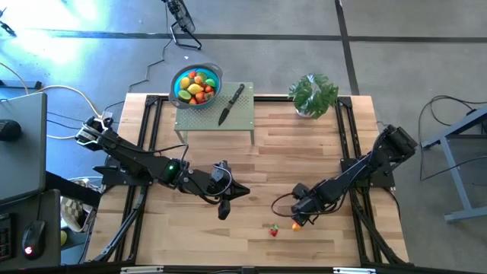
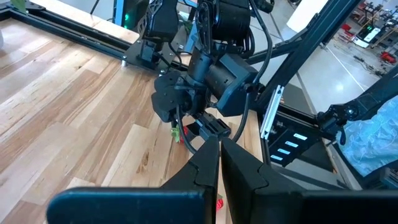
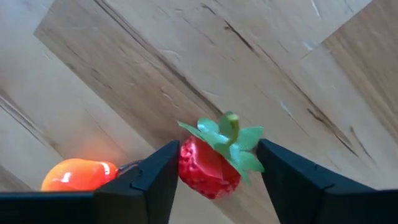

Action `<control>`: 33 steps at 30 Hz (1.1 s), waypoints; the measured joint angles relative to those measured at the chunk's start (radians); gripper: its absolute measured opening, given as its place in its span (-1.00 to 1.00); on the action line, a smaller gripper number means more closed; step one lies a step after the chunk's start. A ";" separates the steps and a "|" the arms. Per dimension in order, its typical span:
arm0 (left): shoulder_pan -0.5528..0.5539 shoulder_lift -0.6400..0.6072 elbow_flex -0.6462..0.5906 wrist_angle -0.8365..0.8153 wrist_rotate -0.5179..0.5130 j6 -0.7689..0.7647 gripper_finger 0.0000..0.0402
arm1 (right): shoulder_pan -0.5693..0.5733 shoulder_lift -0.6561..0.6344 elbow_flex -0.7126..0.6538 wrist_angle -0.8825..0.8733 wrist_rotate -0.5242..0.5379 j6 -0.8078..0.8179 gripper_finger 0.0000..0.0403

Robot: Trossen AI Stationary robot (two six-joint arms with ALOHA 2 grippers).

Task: Pick & Place Fruit
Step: Put the strawberry into the strainer bowl on the shelf

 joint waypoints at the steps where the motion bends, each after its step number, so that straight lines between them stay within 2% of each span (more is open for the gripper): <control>1: 0.000 0.000 0.000 0.000 0.000 0.000 -0.93 | 0.000 0.000 0.000 -0.001 0.000 0.000 0.01; 12: 0.000 0.000 0.000 0.002 -0.004 0.000 -0.93 | 0.003 -0.050 -0.004 -0.004 -0.055 -0.038 -0.36; 22: 0.000 -0.039 0.001 0.011 -0.119 0.002 -0.93 | -0.001 -0.206 -0.003 0.027 -0.027 -0.072 -0.36; 28: 0.000 -0.088 0.001 0.014 -0.211 0.008 -0.93 | -0.010 -0.337 -0.003 0.107 0.087 -0.137 -0.38; 33: 0.001 -0.109 0.001 0.026 -0.247 0.009 -0.93 | -0.036 -0.442 -0.003 0.211 0.205 -0.212 -0.37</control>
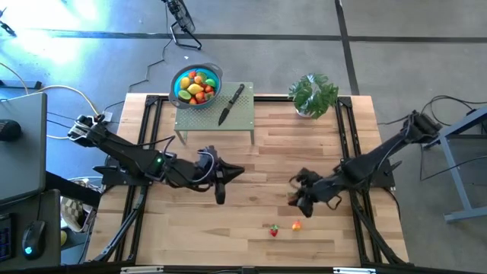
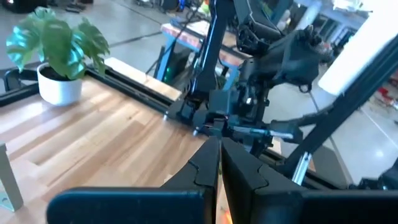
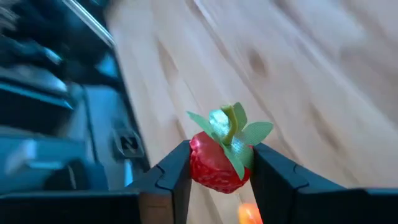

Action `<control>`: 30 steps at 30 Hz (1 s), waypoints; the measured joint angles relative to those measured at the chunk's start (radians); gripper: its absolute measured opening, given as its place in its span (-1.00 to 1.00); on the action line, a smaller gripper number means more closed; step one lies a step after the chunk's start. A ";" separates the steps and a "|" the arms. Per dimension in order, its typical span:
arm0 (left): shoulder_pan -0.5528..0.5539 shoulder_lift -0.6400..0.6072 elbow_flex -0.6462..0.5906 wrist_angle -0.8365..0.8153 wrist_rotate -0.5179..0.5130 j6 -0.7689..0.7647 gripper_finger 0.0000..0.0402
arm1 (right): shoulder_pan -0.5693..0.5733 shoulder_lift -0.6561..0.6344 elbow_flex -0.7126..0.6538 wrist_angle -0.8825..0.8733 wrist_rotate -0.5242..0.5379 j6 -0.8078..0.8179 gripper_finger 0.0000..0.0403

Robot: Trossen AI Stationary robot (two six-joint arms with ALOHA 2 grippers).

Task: Pick & Place Fruit
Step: Put the strawberry into the strainer bowl on the shelf

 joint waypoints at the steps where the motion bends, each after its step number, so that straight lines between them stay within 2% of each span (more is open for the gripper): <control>1: 0.000 0.000 0.000 0.011 -0.007 0.000 -0.93 | -0.008 -0.017 0.000 0.023 0.020 -0.022 -0.38; 7: 0.000 0.000 0.000 0.064 -0.014 0.000 -0.93 | -0.049 -0.084 0.001 0.205 0.112 -0.202 -0.37; 13: 0.007 0.000 0.000 0.119 -0.018 0.000 -0.93 | -0.063 -0.087 0.001 0.426 0.218 -0.450 -0.38; 18: 0.031 0.000 0.000 0.140 -0.011 0.000 -0.90 | -0.063 -0.087 0.001 0.509 0.323 -0.614 -0.38; 21: 0.059 0.000 0.000 0.133 0.044 0.000 -0.79 | -0.063 -0.087 0.001 0.529 0.369 -0.667 -0.38; 25: 0.112 0.006 0.000 0.134 0.124 0.003 -0.54 | -0.063 -0.087 0.001 0.545 0.392 -0.716 -0.37; 30: 0.181 0.009 -0.001 0.172 0.241 0.173 -0.22 | -0.072 -0.087 0.001 0.559 0.392 -0.762 -0.38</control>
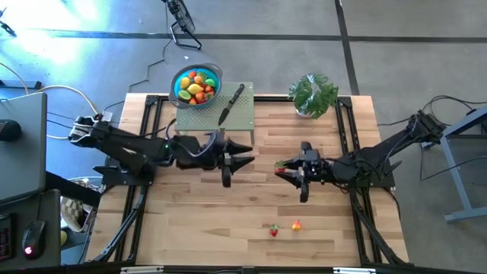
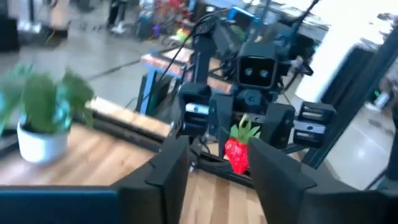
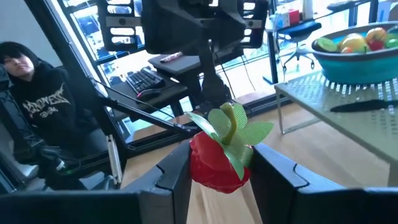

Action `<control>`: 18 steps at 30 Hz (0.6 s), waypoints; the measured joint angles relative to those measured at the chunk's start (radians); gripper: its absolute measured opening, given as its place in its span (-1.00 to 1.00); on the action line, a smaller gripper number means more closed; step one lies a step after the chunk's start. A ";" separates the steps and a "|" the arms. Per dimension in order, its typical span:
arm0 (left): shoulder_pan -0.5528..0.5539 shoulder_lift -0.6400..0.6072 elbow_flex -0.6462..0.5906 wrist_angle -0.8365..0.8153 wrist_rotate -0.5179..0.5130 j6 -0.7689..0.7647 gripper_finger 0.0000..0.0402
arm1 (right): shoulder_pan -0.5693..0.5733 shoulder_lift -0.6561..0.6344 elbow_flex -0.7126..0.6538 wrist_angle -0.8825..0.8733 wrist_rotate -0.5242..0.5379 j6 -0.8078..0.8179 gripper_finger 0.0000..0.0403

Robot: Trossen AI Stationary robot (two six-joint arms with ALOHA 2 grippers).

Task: Pick & Place Fruit
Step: Put the strawberry into the strainer bowl on the shelf

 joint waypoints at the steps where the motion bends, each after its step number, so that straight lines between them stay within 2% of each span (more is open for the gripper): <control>1: 0.013 0.000 0.000 0.012 0.023 0.036 -0.18 | -0.005 0.000 0.000 0.004 -0.003 -0.010 -0.38; 4: 0.048 0.000 0.000 0.061 0.049 0.071 -0.10 | -0.024 0.000 0.000 0.007 -0.034 -0.022 -0.38; 11: 0.122 0.037 0.002 0.136 0.190 0.083 -0.08 | -0.071 0.000 0.000 0.008 -0.082 -0.021 -0.37; 18: 0.133 0.079 0.016 0.083 0.245 0.102 -0.08 | -0.109 0.011 0.000 0.008 -0.154 0.005 -0.38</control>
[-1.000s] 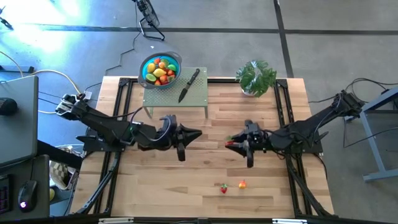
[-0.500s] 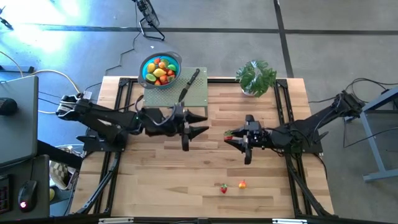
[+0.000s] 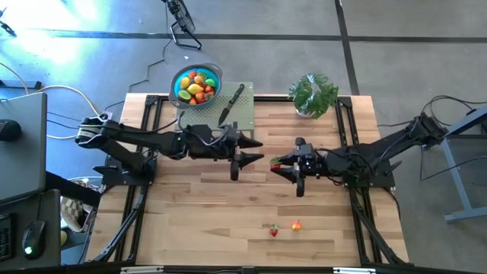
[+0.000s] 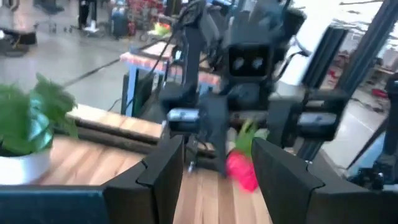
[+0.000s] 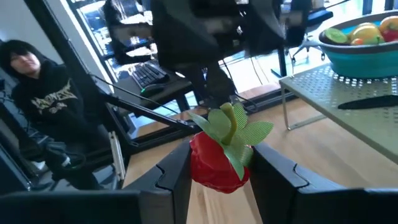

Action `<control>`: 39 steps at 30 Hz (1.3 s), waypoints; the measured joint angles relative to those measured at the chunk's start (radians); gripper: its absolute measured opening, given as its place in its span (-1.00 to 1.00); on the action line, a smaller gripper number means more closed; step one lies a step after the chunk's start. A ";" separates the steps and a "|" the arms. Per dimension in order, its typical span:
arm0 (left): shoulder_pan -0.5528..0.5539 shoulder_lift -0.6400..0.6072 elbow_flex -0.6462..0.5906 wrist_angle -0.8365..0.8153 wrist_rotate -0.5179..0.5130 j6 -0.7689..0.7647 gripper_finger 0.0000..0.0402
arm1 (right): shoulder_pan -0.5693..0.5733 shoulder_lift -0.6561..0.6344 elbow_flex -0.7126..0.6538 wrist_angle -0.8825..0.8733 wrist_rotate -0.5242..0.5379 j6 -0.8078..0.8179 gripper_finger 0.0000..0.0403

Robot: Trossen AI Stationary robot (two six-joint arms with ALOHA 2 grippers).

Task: Pick & Place Fruit
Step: Put the strawberry into the strainer bowl on the shelf

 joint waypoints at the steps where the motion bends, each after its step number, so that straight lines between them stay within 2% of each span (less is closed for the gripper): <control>1: 0.000 0.012 0.014 0.001 0.010 0.010 -0.08 | -0.004 0.001 0.000 -0.001 -0.007 0.001 -0.37; 6: 0.000 0.059 0.067 0.011 0.044 0.017 -0.08 | -0.024 0.011 0.001 0.017 -0.058 0.020 -0.38; 22: 0.000 0.163 0.205 -0.097 0.094 0.035 -0.08 | -0.025 0.019 0.000 -0.002 -0.060 0.019 -0.37; 39: 0.000 0.187 0.214 -0.131 0.093 0.032 -0.08 | -0.026 0.019 0.000 -0.008 -0.055 0.020 -0.37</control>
